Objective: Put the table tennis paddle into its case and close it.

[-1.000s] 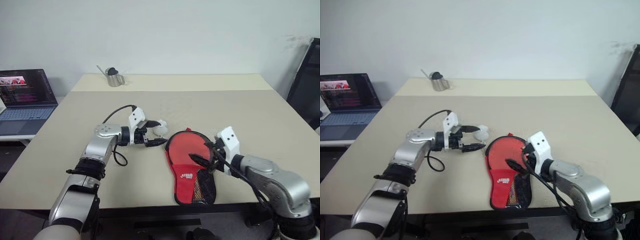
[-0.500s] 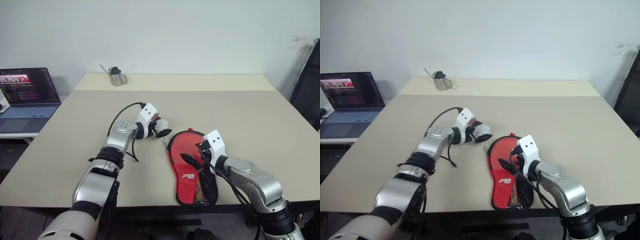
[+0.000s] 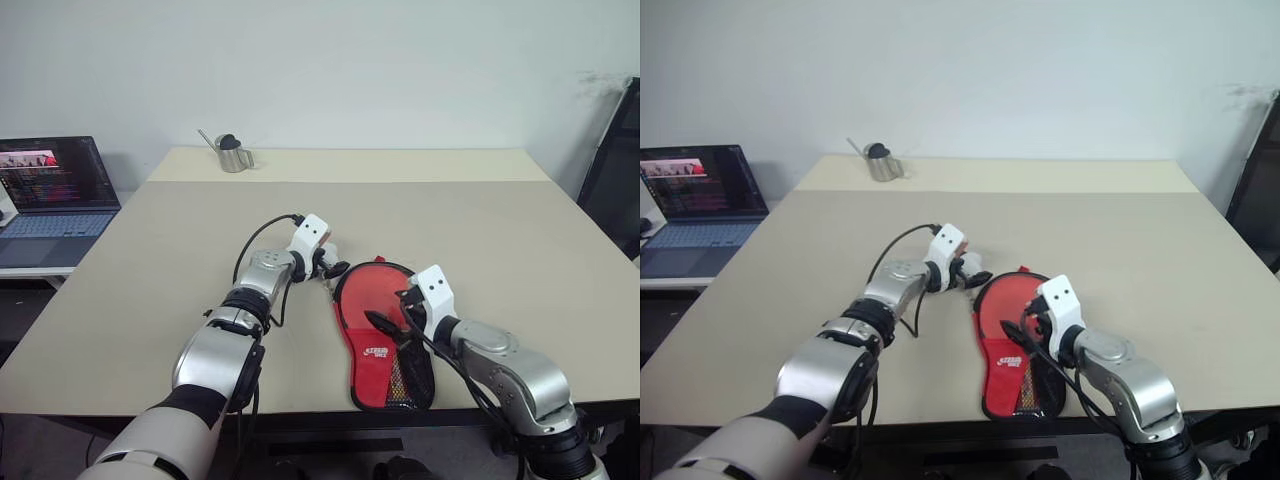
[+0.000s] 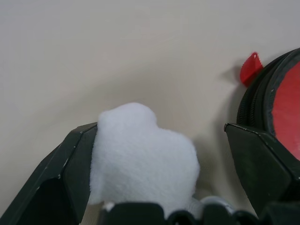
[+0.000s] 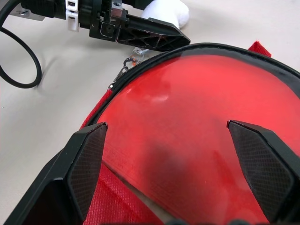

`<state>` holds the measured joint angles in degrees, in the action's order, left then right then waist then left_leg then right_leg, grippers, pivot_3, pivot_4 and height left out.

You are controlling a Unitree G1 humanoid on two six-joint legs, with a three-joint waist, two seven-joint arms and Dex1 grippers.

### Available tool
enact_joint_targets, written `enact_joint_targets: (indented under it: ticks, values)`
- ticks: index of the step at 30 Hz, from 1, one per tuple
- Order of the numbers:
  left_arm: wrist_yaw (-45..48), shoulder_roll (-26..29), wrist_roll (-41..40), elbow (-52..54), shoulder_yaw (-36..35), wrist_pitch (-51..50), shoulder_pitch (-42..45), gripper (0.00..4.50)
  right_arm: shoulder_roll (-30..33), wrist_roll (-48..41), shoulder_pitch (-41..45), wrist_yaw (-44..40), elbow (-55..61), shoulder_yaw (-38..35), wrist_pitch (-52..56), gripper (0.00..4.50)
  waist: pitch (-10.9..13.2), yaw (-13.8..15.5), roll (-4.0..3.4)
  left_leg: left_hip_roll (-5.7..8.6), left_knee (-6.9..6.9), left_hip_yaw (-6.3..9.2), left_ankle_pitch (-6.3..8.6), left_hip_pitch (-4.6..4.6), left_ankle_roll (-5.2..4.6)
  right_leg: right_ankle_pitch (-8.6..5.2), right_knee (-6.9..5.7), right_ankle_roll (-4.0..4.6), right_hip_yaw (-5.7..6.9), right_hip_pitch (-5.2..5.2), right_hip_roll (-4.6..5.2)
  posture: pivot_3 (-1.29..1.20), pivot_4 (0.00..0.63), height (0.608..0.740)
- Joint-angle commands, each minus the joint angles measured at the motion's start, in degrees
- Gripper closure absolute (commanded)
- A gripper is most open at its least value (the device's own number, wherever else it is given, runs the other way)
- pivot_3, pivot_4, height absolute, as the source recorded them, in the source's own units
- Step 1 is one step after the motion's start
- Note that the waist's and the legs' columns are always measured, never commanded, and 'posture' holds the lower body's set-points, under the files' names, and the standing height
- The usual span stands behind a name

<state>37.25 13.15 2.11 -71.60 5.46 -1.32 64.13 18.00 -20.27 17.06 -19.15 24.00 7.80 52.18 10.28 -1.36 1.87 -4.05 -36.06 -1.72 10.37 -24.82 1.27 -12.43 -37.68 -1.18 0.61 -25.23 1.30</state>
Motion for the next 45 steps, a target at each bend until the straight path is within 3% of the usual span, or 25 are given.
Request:
enact_joint_targets:
  ticks: [1,2,4,12,16,22,32,45]
  values:
    - [-0.3,-0.3,1.2,-1.2,-0.2,-0.7,-0.3,0.00,0.2,-0.1,-0.2,0.6,3.1,-1.7,-0.2,0.02,0.0,0.0,0.00,0.00,0.00,0.00,0.00,0.00,0.00,0.00,0.00,0.00,0.00,0.00,0.00,0.00,0.150,0.740]
    - [-0.5,-0.3,1.5,-1.4,-0.2,-0.7,-0.5,0.00,0.2,0.1,-0.2,0.7,3.0,-1.5,-0.4,0.02,0.0,0.0,0.00,0.00,0.00,0.00,0.00,0.00,0.00,0.00,0.00,0.00,0.00,0.00,0.00,0.00,0.150,0.740]
    - [-1.4,-0.3,2.3,-1.6,0.0,-0.5,-0.9,0.54,0.6,0.8,-0.2,0.8,3.0,-0.9,-1.4,0.00,0.0,0.0,0.00,0.00,0.00,0.00,0.00,0.01,0.00,0.00,0.00,0.00,0.00,0.01,0.00,0.00,0.150,0.740]
    - [-2.0,-1.0,4.8,-1.7,1.1,0.3,-3.2,3.24,-0.7,3.6,0.0,2.4,2.4,0.1,-3.6,0.00,-0.1,0.0,0.04,0.00,0.00,0.00,0.00,0.06,0.00,0.00,0.00,0.00,0.00,0.07,0.01,0.00,0.150,0.740]
    - [-2.2,-0.9,5.1,-1.6,1.0,0.7,-3.6,4.04,-1.9,4.6,-1.2,2.7,2.0,2.1,-4.5,0.00,-0.2,0.0,0.08,0.00,-0.01,0.01,0.00,0.12,0.00,0.00,0.00,0.00,0.00,0.14,0.01,0.00,0.150,0.740]
    - [-2.3,-1.0,3.7,-0.5,-0.9,1.2,-1.6,4.09,-1.5,6.7,-2.3,1.8,-0.8,6.4,-4.2,0.00,-0.3,-0.1,0.11,0.01,-0.01,0.00,0.00,0.13,0.01,0.00,-0.01,0.01,0.00,0.15,0.03,0.00,0.150,0.740]
    - [1.0,-2.9,6.0,0.4,1.2,2.9,0.3,4.09,-0.8,7.3,-2.1,1.7,-4.4,6.1,-1.0,0.00,-0.3,0.5,0.20,0.03,-0.01,0.01,0.00,0.12,0.01,0.00,0.02,0.01,0.02,0.16,0.04,0.00,0.150,0.740]
    - [-6.9,-6.2,12.4,-5.0,4.1,6.7,7.0,4.11,-2.0,7.8,-2.9,1.1,-6.2,6.0,-0.3,0.00,-0.3,1.3,0.27,0.10,-0.04,0.02,0.00,0.11,0.01,-0.13,0.04,0.21,-0.01,0.18,0.08,0.00,0.150,0.740]
